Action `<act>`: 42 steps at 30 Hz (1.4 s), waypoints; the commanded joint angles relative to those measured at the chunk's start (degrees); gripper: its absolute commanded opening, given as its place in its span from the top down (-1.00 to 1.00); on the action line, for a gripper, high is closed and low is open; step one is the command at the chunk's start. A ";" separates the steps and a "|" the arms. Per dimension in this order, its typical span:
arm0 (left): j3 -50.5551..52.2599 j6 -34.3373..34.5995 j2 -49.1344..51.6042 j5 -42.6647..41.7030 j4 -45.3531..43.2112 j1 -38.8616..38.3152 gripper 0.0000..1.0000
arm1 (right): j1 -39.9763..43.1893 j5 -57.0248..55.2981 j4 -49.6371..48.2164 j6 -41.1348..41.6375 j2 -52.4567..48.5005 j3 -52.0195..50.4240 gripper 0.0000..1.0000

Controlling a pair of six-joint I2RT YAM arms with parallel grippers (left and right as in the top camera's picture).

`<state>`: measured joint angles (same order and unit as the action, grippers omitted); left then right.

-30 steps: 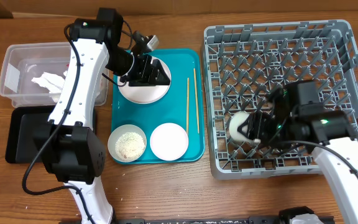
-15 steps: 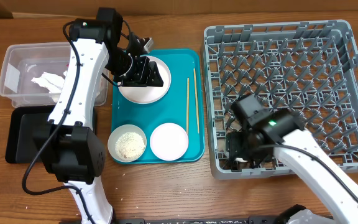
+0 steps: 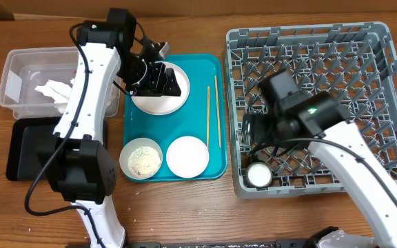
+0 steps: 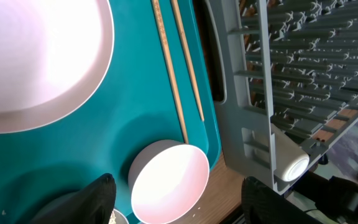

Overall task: Sort waste into correct bins and load items into the dishwasher
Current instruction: 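Lower the white cup into the dish rack and open the right gripper, then grasp the rim of the rice bowl with the left gripper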

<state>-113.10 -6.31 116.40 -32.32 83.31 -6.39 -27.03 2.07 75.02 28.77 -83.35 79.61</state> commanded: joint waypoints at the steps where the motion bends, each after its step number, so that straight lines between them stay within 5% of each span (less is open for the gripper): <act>1: -0.46 0.13 -1.01 0.17 0.48 -1.75 -0.31 | 0.83 -0.76 1.31 -1.57 0.72 5.86 -0.89; 13: 0.46 12.07 -1.01 19.23 5.22 -12.90 -0.17 | 0.63 1.66 1.25 -1.55 0.17 5.95 -0.89; 27: 4.76 26.91 -4.22 28.59 12.85 -13.88 0.03 | 0.63 1.66 0.72 -1.79 0.15 5.95 -0.91; 42: 39.47 49.40 -15.15 33.38 -18.51 -10.71 0.12 | 0.63 1.64 1.60 -2.23 0.15 5.95 -0.94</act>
<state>-79.11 35.83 101.62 -0.84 67.57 -18.72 -26.33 3.64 76.23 26.92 -83.26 84.86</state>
